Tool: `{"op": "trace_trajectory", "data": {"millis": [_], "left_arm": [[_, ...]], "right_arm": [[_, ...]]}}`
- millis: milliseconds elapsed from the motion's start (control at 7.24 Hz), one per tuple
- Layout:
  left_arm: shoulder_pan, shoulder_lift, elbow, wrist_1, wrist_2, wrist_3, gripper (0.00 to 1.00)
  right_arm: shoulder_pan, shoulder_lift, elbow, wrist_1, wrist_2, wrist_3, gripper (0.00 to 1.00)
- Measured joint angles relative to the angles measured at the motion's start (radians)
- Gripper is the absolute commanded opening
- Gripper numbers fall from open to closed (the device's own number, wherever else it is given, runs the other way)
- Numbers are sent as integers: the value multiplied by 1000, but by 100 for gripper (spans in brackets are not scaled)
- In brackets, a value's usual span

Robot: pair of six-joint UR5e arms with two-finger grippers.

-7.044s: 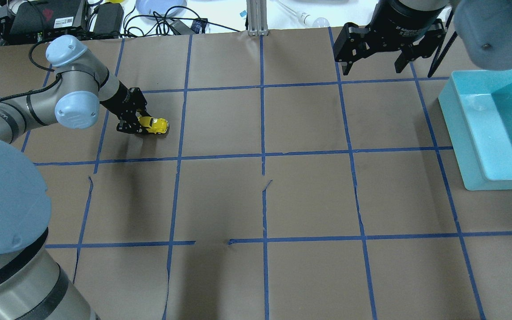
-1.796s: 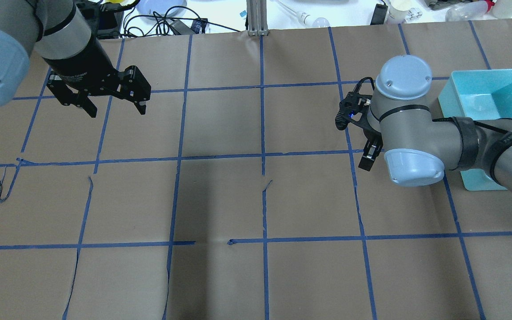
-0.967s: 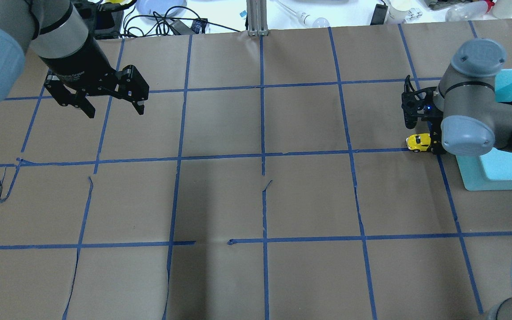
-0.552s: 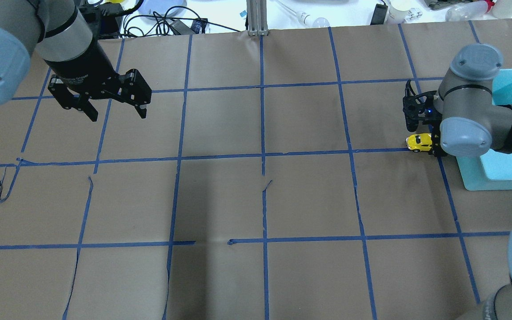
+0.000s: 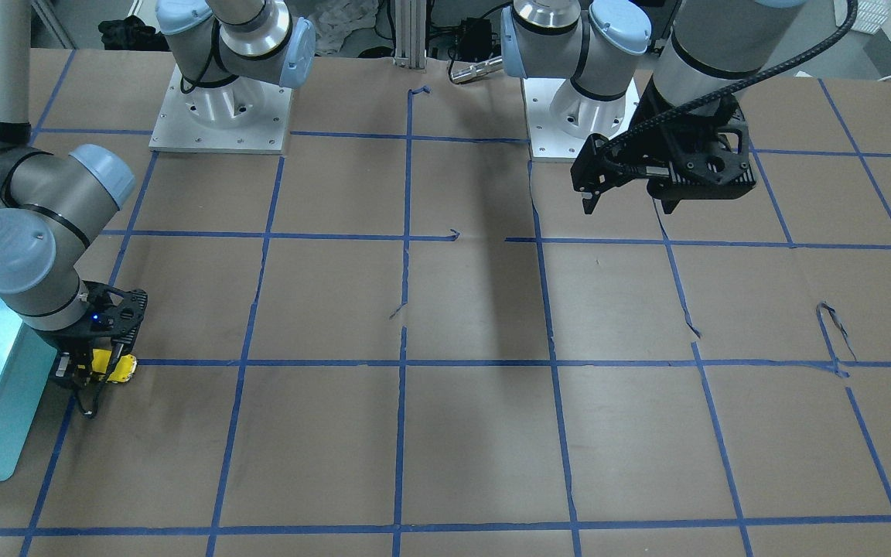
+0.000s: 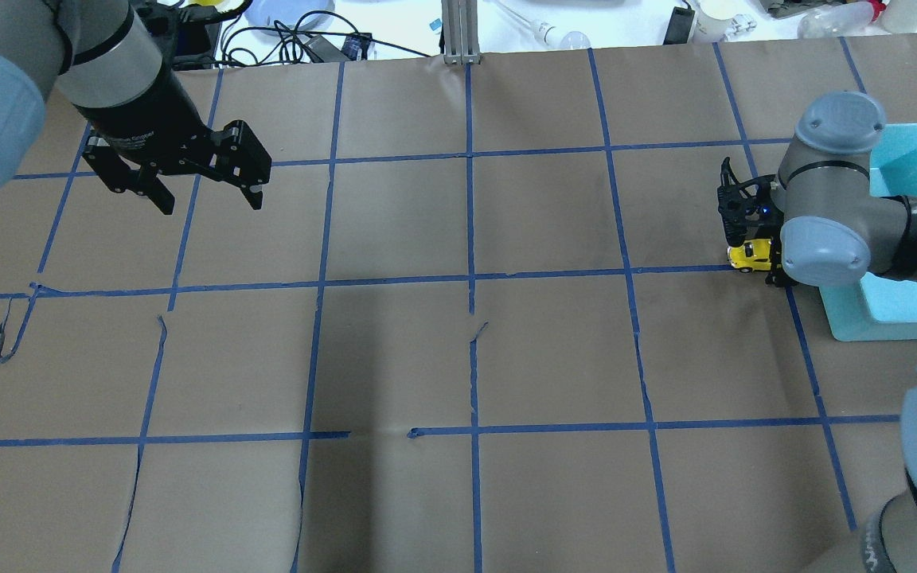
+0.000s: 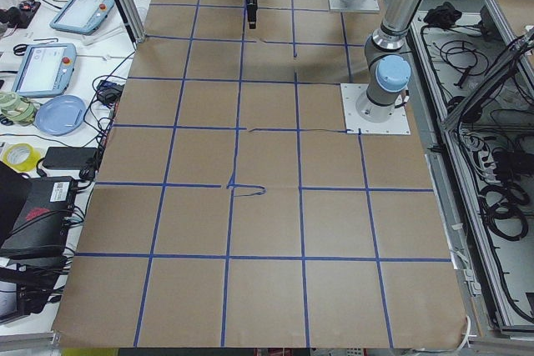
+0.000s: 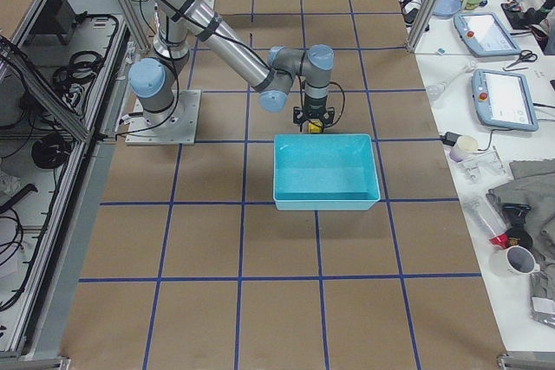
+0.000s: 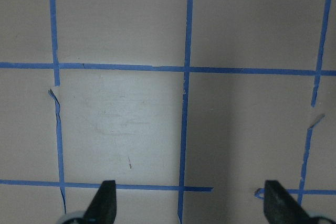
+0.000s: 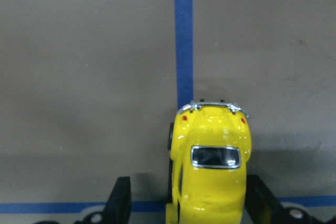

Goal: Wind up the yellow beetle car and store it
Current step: 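Lower the right gripper onto the yellow car and close it, then lift the car with the right gripper and carry it over the bin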

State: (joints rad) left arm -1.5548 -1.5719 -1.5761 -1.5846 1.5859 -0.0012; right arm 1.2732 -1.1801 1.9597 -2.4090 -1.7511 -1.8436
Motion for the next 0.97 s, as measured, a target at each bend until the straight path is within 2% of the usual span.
{"op": "trace_trajectory", "data": {"millis": [552, 967], "left_arm": [[3, 4, -3, -3, 7, 49, 100], [9, 4, -3, -1, 12, 52, 100]], "right_arm": [[49, -49, -24, 38, 10, 7, 0], [94, -117, -175, 234, 6, 7, 0]]}}
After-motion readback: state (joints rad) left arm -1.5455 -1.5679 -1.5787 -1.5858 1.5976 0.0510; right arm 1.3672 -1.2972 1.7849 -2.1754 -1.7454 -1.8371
